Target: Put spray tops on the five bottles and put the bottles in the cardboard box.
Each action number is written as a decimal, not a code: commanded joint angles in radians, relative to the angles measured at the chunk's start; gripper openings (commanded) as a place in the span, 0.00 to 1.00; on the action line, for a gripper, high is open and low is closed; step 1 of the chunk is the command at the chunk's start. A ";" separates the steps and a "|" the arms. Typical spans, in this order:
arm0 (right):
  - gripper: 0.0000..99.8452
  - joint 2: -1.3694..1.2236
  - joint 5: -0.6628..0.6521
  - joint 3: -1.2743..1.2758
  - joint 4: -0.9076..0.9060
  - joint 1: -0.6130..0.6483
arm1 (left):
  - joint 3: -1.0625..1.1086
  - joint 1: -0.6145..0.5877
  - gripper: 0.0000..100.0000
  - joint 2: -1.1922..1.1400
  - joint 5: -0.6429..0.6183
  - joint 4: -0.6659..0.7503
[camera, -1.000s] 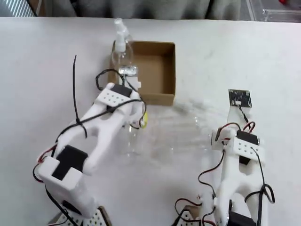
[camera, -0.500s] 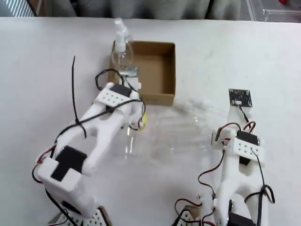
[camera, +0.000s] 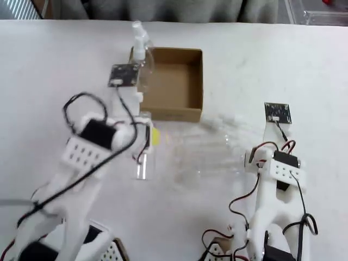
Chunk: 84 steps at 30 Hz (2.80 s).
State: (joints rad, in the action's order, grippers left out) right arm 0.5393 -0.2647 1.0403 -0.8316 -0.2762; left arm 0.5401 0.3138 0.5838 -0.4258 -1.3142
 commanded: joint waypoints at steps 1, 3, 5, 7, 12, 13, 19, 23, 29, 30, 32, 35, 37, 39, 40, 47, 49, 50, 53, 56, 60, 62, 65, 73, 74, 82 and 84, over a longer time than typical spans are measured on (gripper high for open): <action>0.02 0.031 -0.011 -0.012 0.016 0.028 | 0.084 -0.010 0.02 0.288 0.009 0.081; 0.02 0.031 -0.011 -0.020 0.016 0.071 | 0.149 -0.010 0.02 0.404 0.009 0.140; 0.02 0.031 -0.011 -0.044 0.013 0.105 | 0.210 -0.010 0.02 0.507 0.011 0.198; 0.02 0.031 -0.011 -0.077 0.018 0.120 | 0.262 -0.010 0.02 0.602 0.051 0.230; 0.02 0.031 -0.003 -0.206 0.016 0.176 | 0.345 -0.010 0.02 0.780 0.235 0.244; 0.02 0.031 -0.003 -0.230 0.015 0.196 | 0.351 -0.010 0.02 0.808 0.253 0.244; 0.02 0.033 -0.003 -0.416 0.013 0.265 | 0.408 -0.010 0.02 0.924 0.278 0.295; 0.02 0.087 0.002 -0.591 0.008 0.323 | 0.511 -0.012 0.02 0.974 0.278 0.400; 0.02 0.291 0.183 -0.723 -0.010 0.533 | 0.598 -0.012 0.02 1.041 0.278 0.497; 0.02 0.328 0.190 -0.732 -0.013 0.588 | 0.603 -0.012 0.02 1.050 0.278 0.505; 0.02 0.395 0.193 -0.744 -0.005 0.702 | 0.608 -0.012 0.02 1.061 0.276 0.517; 0.02 0.453 0.195 -0.801 0.007 0.845 | 0.608 -0.012 0.02 1.072 0.273 0.523; 0.02 0.456 0.195 -0.858 0.061 0.900 | 0.608 -0.012 0.02 1.072 0.273 0.523; 0.02 0.441 0.195 -0.918 0.131 0.911 | 0.609 -0.012 0.02 1.072 0.273 0.523; 0.02 0.423 0.193 -0.947 0.166 0.912 | 0.609 -0.012 0.02 1.072 0.273 0.523; 0.02 0.219 0.195 -1.206 0.176 0.914 | 0.612 -0.008 0.02 1.073 0.275 0.548; 0.02 0.157 0.196 -1.261 0.176 0.915 | 0.643 -0.010 0.02 1.073 0.276 0.589; 0.02 0.133 0.196 -1.283 0.176 0.924 | 0.666 -0.010 0.02 1.075 0.276 0.615; 0.02 0.082 0.196 -1.320 0.147 0.977 | 0.730 -0.012 0.02 1.075 0.279 0.695; 0.02 0.064 0.196 -1.318 0.133 1.018 | 0.756 -0.012 0.02 1.075 0.279 0.724; 0.02 0.065 0.196 -1.258 0.102 1.027 | 0.763 -0.012 0.02 1.075 0.279 0.720; 0.02 0.077 0.196 -1.204 0.107 1.024 | 0.786 -0.012 0.02 1.075 0.279 0.727; 0.02 0.116 0.196 -1.149 0.108 1.027 | 0.833 -0.012 0.02 1.127 0.279 0.729; 0.02 0.156 0.196 -1.033 0.166 1.026 | 0.919 -0.012 0.02 1.237 0.279 0.727; 0.02 0.160 0.196 -1.025 0.166 1.026 | 0.922 -0.012 0.02 1.237 0.279 0.727; 0.02 0.173 0.196 -0.977 0.166 1.024 | 0.924 -0.012 0.02 1.239 0.279 0.727; 0.02 0.173 0.196 -0.965 0.166 1.024 | 0.924 -0.012 0.02 1.239 0.279 0.727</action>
State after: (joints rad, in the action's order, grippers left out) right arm 0.6897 -0.0775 0.0736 -0.6859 0.7411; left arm 1.4730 0.3107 1.8144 -0.1527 -0.6114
